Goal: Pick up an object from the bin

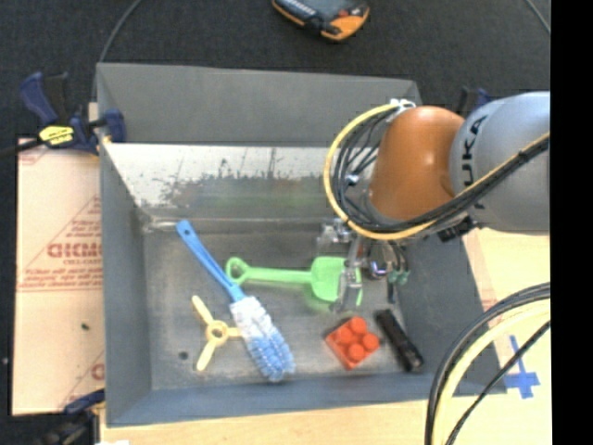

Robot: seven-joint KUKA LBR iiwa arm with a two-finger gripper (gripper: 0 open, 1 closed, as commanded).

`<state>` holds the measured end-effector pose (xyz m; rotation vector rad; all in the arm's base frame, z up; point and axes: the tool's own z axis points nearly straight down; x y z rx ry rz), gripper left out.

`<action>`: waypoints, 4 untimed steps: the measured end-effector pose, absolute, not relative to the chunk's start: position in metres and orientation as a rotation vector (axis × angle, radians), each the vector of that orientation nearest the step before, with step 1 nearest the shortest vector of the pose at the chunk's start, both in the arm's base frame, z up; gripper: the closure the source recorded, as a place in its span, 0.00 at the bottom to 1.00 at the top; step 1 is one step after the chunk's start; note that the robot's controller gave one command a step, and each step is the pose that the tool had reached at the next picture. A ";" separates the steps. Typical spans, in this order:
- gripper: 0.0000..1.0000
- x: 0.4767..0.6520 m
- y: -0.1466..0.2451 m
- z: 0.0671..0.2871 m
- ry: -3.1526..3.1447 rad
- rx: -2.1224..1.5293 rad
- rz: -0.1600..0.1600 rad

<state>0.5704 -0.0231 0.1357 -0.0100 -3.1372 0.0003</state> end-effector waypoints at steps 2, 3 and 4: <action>0.00 0.600 0.029 0.071 -3.147 -0.058 -0.002; 0.00 0.596 0.029 0.071 -3.146 -0.141 0.000; 0.00 0.601 0.028 0.072 -3.151 -0.065 -0.001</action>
Offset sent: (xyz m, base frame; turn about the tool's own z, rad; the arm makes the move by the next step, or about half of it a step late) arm 0.0287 0.0519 -0.0657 0.0318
